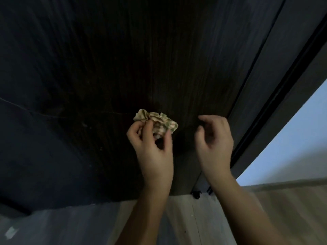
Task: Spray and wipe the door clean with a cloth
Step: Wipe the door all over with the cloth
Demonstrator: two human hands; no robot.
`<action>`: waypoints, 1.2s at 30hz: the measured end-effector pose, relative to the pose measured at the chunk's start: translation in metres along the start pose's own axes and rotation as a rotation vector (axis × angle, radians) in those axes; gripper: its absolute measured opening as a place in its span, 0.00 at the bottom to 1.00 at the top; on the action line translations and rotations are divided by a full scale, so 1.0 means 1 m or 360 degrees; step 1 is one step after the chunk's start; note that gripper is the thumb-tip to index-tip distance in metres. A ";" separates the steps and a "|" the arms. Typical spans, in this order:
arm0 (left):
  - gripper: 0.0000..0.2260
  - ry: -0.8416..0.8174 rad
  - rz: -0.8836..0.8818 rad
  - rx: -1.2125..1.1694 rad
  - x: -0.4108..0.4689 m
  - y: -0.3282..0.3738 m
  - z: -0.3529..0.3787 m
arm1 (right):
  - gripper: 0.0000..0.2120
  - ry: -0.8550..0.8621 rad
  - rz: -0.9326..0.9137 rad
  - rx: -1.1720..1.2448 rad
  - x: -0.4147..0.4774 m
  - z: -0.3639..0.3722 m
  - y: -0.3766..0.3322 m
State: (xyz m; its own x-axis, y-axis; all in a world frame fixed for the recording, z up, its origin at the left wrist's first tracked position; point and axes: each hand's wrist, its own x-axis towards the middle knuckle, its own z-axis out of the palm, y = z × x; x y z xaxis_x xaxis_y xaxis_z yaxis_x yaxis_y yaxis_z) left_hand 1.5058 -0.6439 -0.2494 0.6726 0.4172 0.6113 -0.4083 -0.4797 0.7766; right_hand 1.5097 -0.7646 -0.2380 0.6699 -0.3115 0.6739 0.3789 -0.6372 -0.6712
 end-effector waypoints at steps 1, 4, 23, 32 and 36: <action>0.18 -0.0078 0.0083 0.0094 -0.001 -0.003 0.000 | 0.12 -0.0017 -0.0014 -0.0024 -0.005 0.003 0.002; 0.15 -0.0142 0.0354 0.0334 0.010 -0.015 -0.010 | 0.19 -0.0025 -0.0054 -0.0121 -0.016 0.006 0.005; 0.09 -0.0229 0.1034 0.0618 0.042 -0.011 -0.004 | 0.39 -0.0362 -0.0055 -0.0417 -0.027 0.017 0.012; 0.11 -0.0163 0.1293 0.0871 0.042 -0.037 -0.012 | 0.36 -0.0164 -0.0060 -0.0279 -0.027 0.006 0.030; 0.12 -0.0495 0.1460 0.0840 0.039 -0.042 -0.012 | 0.36 -0.0138 0.0022 -0.0293 -0.021 -0.001 0.042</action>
State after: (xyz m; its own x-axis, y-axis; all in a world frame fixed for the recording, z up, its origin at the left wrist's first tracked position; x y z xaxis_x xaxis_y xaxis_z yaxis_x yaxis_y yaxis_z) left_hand 1.5420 -0.5986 -0.2560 0.4052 -0.4428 0.7998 -0.5670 -0.8080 -0.1601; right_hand 1.5111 -0.7853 -0.2796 0.7299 -0.2640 0.6306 0.2518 -0.7538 -0.6070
